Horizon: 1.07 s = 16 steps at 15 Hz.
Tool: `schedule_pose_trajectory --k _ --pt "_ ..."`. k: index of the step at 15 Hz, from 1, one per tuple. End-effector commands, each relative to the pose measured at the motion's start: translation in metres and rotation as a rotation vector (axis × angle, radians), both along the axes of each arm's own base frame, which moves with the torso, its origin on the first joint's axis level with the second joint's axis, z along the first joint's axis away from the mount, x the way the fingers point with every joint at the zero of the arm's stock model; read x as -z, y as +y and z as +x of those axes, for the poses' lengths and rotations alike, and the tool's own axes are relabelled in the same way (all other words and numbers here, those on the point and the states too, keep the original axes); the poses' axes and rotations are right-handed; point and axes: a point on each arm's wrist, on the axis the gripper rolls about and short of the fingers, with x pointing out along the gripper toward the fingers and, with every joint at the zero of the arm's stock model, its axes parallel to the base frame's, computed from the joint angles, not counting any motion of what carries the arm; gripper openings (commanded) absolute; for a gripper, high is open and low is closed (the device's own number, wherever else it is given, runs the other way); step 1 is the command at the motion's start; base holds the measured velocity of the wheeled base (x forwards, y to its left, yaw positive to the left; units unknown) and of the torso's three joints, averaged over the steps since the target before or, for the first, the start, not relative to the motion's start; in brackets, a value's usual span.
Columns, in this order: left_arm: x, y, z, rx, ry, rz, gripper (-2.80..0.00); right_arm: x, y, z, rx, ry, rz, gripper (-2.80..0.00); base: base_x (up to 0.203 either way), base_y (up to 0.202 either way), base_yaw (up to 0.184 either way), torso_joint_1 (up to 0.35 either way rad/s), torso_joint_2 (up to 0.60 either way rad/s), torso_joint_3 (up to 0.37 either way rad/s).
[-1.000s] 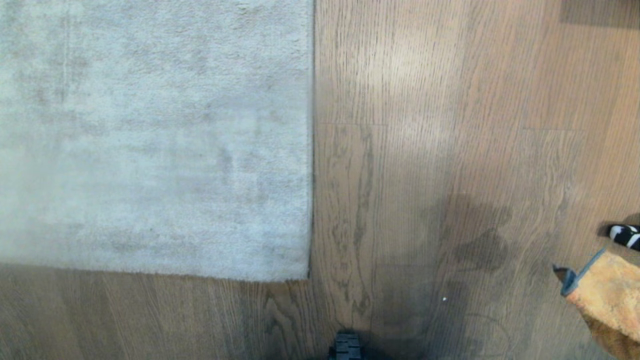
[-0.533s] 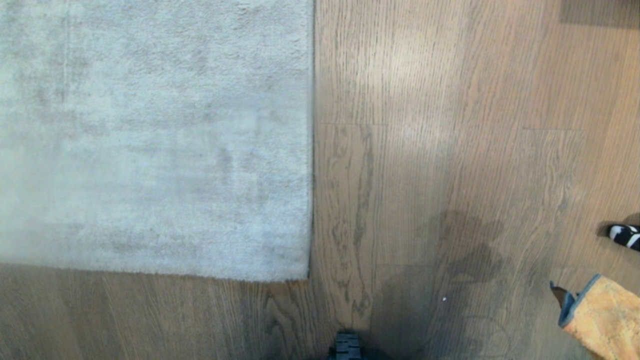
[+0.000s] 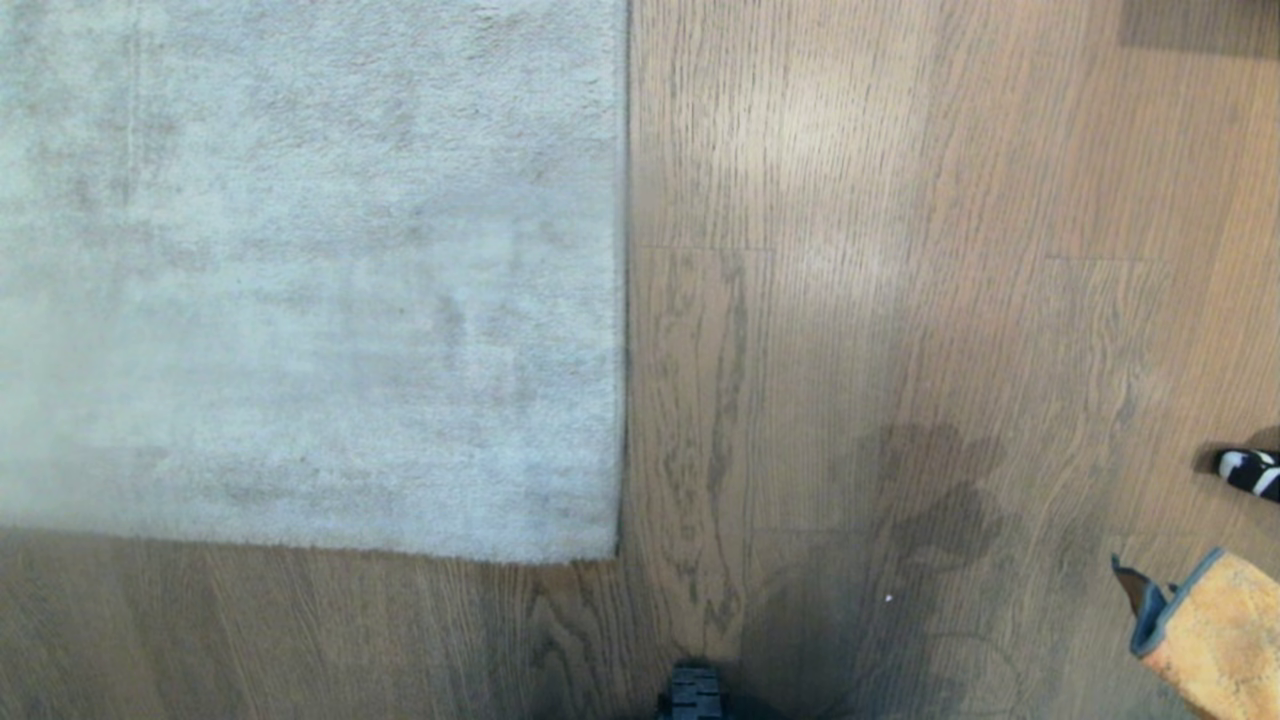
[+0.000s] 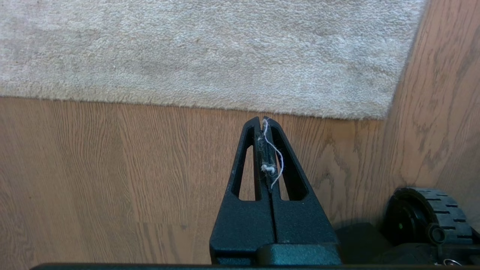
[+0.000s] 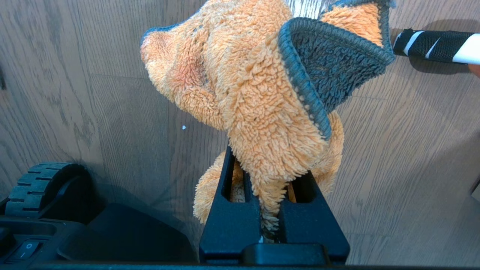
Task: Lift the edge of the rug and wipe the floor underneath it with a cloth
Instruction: Pick up the rag, then lift up the carpet
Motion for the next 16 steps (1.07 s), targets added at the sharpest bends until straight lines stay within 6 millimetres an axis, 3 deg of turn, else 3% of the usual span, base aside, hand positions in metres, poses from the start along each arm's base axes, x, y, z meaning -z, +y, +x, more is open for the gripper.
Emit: schedule_pose_trajectory --k 1,16 --pt "0.0 0.0001 0.0 -0.002 -0.001 -0.001 -2.8 0.0 0.0 0.0 -0.001 0.0 0.0 -2.8 0.0 0.0 0.0 0.0 0.0 0.0" --pt "0.0003 0.0 0.0 -0.002 0.003 0.0 -2.8 0.0 0.0 0.0 -0.001 0.0 -0.001 -2.8 0.0 0.0 0.0 0.0 0.0 0.0"
